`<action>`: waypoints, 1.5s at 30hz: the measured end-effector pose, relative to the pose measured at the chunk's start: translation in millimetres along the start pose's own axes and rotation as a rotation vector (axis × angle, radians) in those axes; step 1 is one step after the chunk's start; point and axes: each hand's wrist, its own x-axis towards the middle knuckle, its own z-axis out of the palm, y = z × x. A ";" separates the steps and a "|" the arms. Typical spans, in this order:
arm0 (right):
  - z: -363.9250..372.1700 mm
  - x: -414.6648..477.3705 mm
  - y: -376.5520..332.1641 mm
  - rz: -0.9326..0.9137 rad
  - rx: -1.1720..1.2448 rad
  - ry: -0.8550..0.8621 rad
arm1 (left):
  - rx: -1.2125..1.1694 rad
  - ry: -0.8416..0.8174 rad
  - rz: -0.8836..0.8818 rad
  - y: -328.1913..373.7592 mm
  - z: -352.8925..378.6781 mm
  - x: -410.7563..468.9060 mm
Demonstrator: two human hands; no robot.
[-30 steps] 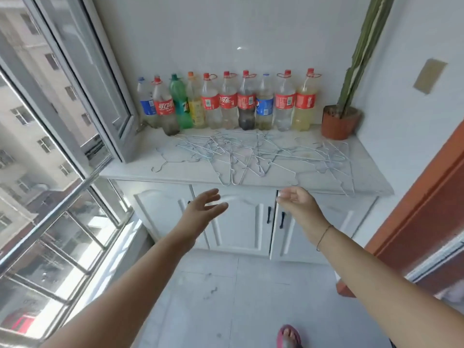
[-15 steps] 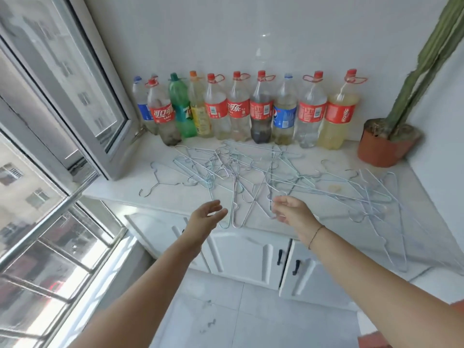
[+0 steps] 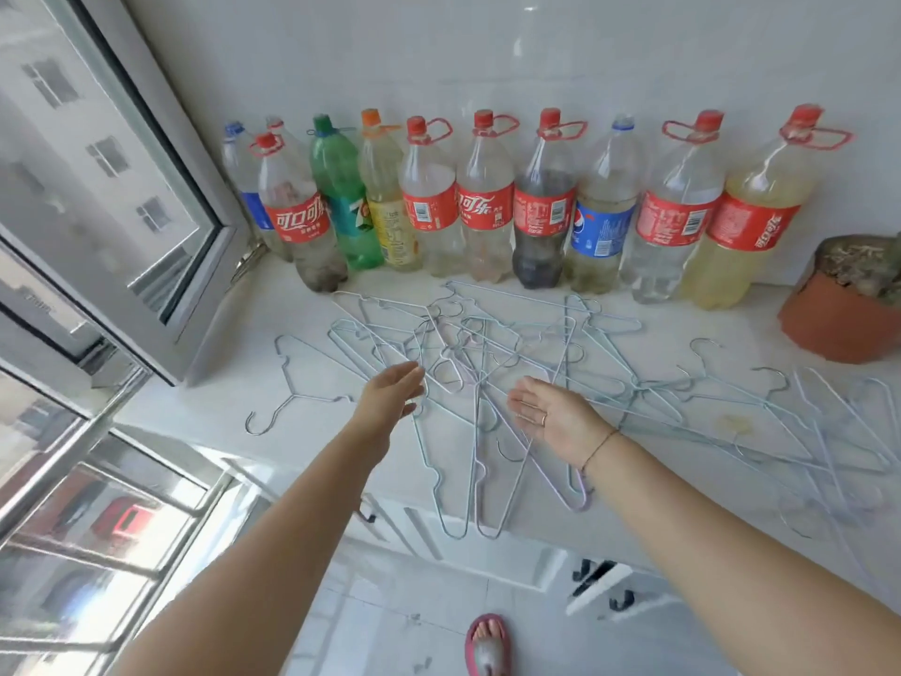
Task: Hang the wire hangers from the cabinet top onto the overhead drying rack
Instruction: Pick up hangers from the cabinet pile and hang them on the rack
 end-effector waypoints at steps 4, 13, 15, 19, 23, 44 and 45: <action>11.7 49.2 -6.9 0.098 0.126 0.023 | -0.052 -0.023 -0.042 14.2 0.2 69.7; 18.9 111.7 2.9 0.188 0.322 0.124 | -0.166 -0.002 -0.252 16.5 14.0 188.1; 15.2 119.8 2.5 0.200 0.364 0.112 | -0.149 0.015 -0.259 17.1 18.8 205.7; 11.7 129.4 -1.6 0.262 0.402 0.096 | -0.112 0.010 -0.294 13.1 28.3 230.2; 8.3 132.2 -1.9 0.286 0.435 0.077 | -0.093 0.016 -0.347 10.8 35.3 241.8; 7.2 115.7 -6.1 0.264 0.489 0.081 | -0.294 -0.054 -0.524 19.1 23.6 244.4; 6.3 115.0 -6.3 0.261 0.475 0.080 | -0.329 -0.058 -0.518 18.5 24.2 241.0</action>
